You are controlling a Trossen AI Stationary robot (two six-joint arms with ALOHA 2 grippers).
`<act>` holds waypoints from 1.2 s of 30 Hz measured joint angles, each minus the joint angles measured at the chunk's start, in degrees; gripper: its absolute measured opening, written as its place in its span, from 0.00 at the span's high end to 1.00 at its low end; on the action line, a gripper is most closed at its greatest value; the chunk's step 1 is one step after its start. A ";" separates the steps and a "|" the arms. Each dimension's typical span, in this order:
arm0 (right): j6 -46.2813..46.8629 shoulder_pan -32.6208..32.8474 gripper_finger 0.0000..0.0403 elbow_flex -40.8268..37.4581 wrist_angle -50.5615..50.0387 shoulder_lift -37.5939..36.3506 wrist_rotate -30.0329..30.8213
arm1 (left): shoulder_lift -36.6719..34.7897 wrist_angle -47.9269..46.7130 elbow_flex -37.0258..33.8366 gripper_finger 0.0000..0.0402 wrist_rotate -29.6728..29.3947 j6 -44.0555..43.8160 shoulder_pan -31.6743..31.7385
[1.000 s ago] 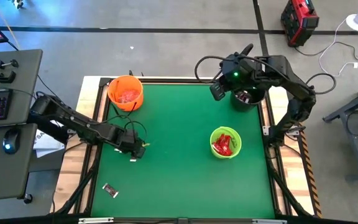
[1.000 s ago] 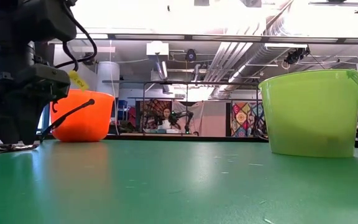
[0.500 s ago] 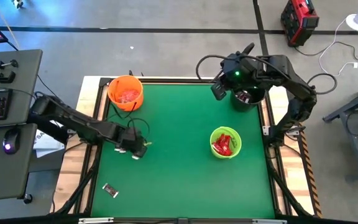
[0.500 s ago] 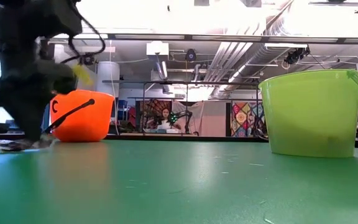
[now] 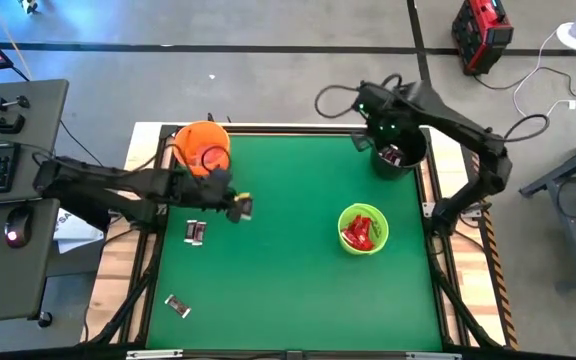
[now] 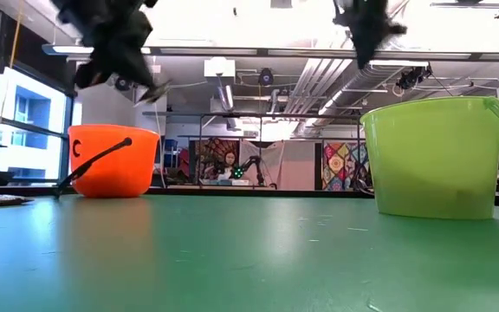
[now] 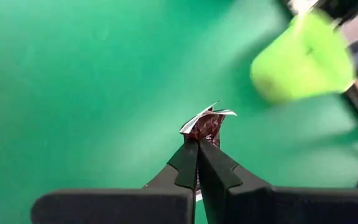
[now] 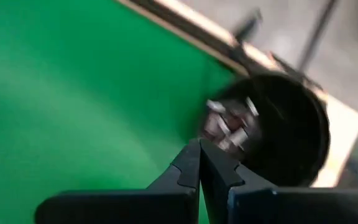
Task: Sort candy by brand, put in halloween buckets
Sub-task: Put the brown chocolate bar into the black bucket
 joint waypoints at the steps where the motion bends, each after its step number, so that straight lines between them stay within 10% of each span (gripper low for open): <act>1: -0.14 -1.62 1.00 -4.29 1.13 -0.98 0.04 | 0.02 0.79 0.91 1.00 -0.59 1.71 0.64; 15: -2.51 -20.64 1.00 -34.45 30.68 -4.41 -8.81 | 2.89 18.31 4.01 1.00 2.09 9.96 7.78; 36: 0.51 -19.98 1.00 -33.65 39.82 -0.76 -16.07 | 4.31 23.14 4.09 1.00 4.67 10.90 9.51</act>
